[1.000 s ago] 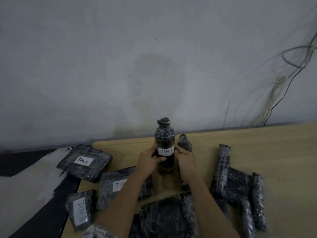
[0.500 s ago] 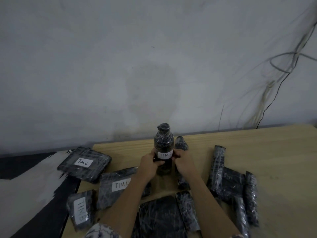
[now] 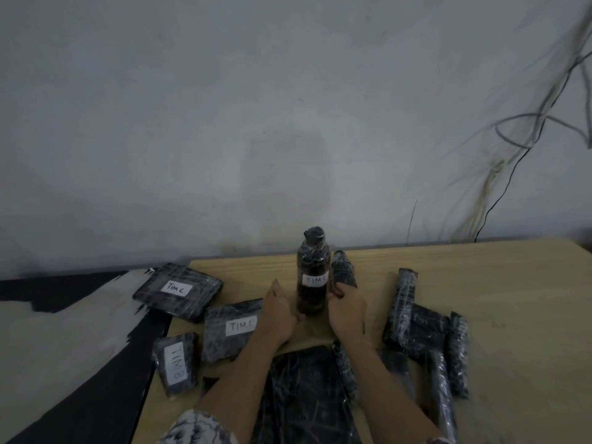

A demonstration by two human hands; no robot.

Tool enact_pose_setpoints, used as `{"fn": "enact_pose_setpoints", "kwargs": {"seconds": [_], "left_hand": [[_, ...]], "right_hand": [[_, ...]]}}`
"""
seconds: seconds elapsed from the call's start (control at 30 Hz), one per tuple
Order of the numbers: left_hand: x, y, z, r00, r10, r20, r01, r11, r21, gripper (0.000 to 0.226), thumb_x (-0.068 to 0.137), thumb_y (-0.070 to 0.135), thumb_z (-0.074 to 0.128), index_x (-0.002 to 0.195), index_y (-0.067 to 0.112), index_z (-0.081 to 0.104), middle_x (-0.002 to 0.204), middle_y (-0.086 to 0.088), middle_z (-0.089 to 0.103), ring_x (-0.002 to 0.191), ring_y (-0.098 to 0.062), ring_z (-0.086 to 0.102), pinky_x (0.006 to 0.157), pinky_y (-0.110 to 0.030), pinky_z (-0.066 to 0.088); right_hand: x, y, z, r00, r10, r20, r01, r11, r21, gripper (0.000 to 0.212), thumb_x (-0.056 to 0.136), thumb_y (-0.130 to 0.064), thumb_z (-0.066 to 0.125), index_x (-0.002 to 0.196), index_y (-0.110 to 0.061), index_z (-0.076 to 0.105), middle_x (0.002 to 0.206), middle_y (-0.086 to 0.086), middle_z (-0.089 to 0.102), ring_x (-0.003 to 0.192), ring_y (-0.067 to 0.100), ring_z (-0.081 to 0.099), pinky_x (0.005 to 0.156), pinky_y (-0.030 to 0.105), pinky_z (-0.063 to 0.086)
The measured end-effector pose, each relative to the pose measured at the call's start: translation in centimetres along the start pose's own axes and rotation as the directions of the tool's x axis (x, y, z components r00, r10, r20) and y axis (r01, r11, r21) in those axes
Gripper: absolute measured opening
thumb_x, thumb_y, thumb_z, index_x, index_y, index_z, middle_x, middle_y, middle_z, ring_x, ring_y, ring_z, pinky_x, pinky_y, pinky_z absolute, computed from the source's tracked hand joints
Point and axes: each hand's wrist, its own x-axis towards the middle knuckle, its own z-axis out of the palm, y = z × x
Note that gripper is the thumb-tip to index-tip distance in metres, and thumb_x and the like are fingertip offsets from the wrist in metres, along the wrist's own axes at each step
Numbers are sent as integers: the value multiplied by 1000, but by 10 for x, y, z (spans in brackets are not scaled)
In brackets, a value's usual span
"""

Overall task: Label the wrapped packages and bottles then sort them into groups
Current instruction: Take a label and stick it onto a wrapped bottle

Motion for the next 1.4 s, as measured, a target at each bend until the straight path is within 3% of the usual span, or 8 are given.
{"fn": "enact_pose_setpoints", "kwargs": {"seconds": [0.03, 0.17, 0.27, 0.33, 0.57, 0.9, 1.13, 1.4], "left_hand": [[-4, -5, -4, 1000, 9, -13, -9, 1000, 11, 94, 90, 20, 61, 148, 6, -12, 158, -11, 4, 144, -29, 14, 115, -37, 25], [-26, -33, -27, 997, 65, -45, -66, 998, -13, 86, 95, 29, 52, 149, 7, -11, 158, -9, 0, 144, -28, 12, 115, -35, 21], [-48, -61, -50, 993, 105, -56, -107, 994, -25, 86, 95, 40, 49, 149, 8, -10, 158, -10, 4, 144, -27, 13, 114, -34, 20], [-65, -86, -68, 991, 106, -82, -107, 994, -10, 86, 95, 42, 47, 149, 8, -9, 158, -10, 6, 144, -26, 14, 115, -34, 21], [-140, -195, -148, 984, 71, -164, -72, 997, 2, 82, 95, 44, 45, 150, 9, -6, 158, -9, 8, 145, -23, 13, 115, -33, 19], [-240, -355, -256, 952, -40, -304, 61, 996, 58, 73, 98, 42, 39, 150, 6, 1, 156, -13, 14, 142, -27, 16, 115, -36, 20], [-250, -432, -324, 920, -86, -382, 133, 986, 98, 68, 98, 43, 37, 149, 6, 10, 155, -11, 18, 142, -26, 17, 114, -34, 20], [-232, -547, -416, 907, -161, -388, 245, 953, 177, 56, 98, 42, 38, 142, 8, 31, 149, -9, 32, 137, -24, 25, 111, -33, 26]], "right_hand": [[-6, -2, 0, 1000, -10, -16, 9, 1000, -23, 16, 90, -1, 52, 99, 9, 60, 101, 21, 60, 99, 34, 57, 81, 37, 47], [-34, -12, 10, 996, -26, -81, 26, 1000, -8, 22, 94, -4, 46, 112, -4, 59, 125, 20, 54, 106, 28, 51, 86, 34, 42], [-67, -24, 25, 989, -13, -145, 12, 1000, -10, 37, 97, -10, 44, 132, 3, 48, 134, 22, 44, 122, 34, 41, 98, 39, 37], [-99, -36, 42, 986, -34, -164, 34, 999, -5, 40, 97, -10, 44, 134, 3, 44, 136, 22, 42, 124, 36, 38, 100, 40, 34], [-223, -87, 136, 984, -174, -48, 174, 985, -14, 35, 94, -6, 47, 126, 8, 50, 132, 26, 43, 123, 37, 38, 97, 36, 33], [-392, -153, 263, 923, -323, 207, 321, 946, 44, 31, 97, -13, 44, 126, -3, 52, 134, 11, 42, 122, 25, 43, 99, 28, 36], [-446, -203, 342, 833, -428, 350, 434, 898, 65, 22, 97, -12, 43, 113, -6, 57, 122, 8, 49, 112, 20, 45, 85, 19, 35], [-482, -274, 475, 786, -464, 408, 483, 873, 63, 22, 97, -11, 42, 108, -2, 60, 118, 11, 52, 108, 22, 48, 86, 24, 41]]}}
